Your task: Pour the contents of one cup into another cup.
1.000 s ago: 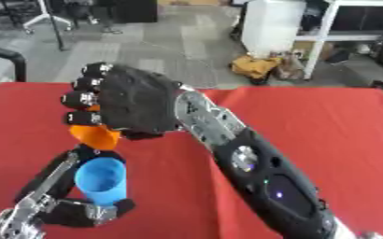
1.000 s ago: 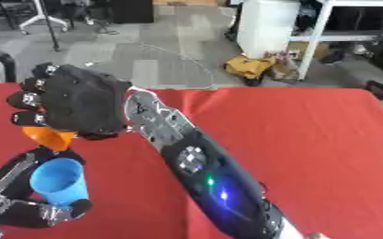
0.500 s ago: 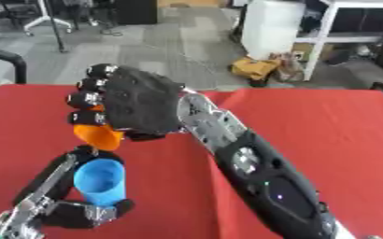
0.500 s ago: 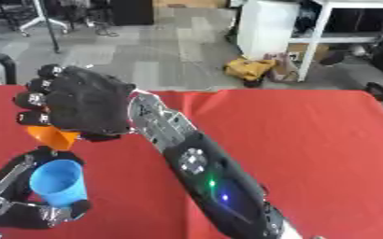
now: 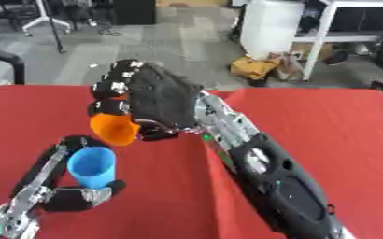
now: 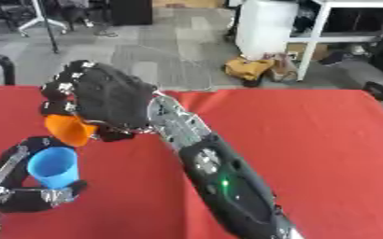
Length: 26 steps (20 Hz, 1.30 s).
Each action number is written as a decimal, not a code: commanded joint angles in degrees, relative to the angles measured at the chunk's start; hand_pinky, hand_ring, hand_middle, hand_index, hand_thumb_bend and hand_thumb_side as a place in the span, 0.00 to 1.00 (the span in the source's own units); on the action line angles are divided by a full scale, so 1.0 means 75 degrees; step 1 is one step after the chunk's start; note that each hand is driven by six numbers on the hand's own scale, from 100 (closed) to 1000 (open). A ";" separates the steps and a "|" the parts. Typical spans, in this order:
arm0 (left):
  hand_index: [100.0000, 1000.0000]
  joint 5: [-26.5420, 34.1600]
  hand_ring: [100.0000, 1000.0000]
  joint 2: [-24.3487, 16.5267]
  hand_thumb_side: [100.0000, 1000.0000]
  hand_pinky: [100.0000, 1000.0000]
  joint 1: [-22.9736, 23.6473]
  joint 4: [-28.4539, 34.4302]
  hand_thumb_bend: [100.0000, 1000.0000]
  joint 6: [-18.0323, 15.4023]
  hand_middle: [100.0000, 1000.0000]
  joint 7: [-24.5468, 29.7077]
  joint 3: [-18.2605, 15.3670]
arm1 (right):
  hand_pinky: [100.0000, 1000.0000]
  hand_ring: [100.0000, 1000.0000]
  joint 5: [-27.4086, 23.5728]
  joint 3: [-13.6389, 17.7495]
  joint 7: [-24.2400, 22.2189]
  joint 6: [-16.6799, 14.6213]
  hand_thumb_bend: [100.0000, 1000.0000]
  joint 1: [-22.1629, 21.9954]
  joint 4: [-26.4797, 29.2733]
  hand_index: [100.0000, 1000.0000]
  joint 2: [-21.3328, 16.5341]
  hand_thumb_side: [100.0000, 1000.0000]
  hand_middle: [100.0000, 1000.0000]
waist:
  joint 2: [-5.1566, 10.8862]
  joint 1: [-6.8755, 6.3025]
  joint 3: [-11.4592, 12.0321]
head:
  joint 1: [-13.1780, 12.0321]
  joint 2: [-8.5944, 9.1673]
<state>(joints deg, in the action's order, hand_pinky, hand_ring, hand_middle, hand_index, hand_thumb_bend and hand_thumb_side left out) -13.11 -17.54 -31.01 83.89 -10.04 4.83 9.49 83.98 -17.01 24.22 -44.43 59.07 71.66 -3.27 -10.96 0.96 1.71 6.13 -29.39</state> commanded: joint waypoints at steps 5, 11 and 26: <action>0.68 -0.0751 0.51 0.0245 0.05 0.44 -0.0433 -0.1149 0.91 -0.0392 0.57 -0.0908 -0.0232 | 0.40 0.10 -0.0944 0.0471 -0.0145 0.0281 0.00 -0.0559 0.0004 0.23 -0.0275 0.00 0.07 | 0.0061 -0.0025 -0.0073 | -0.0065 0.0136; 0.70 -0.0593 0.56 0.0293 0.19 0.48 -0.0407 -0.1662 1.00 -0.0833 0.63 -0.1666 -0.0146 | 0.41 0.06 -0.1701 0.0899 -0.0478 0.0700 0.03 -0.1280 -0.0129 0.19 -0.0442 0.00 0.03 | 0.0032 -0.0049 -0.0110 | -0.0077 0.0160; 0.70 0.0486 0.55 0.0133 0.21 0.50 -0.0241 -0.0188 1.00 -0.0750 0.62 -0.2028 0.0321 | 0.62 0.35 -0.3591 0.1354 -0.1930 0.1159 0.38 -0.2190 -0.1534 0.40 -0.0334 0.07 0.33 | 0.0008 -0.0077 -0.0112 | -0.0063 0.0180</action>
<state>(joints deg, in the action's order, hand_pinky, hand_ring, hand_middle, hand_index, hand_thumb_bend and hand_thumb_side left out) -10.21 -15.19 -32.20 80.22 -15.72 -10.83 11.80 58.61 -7.07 10.90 -35.79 41.82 60.09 -4.84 -11.71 0.47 0.82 5.67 -28.56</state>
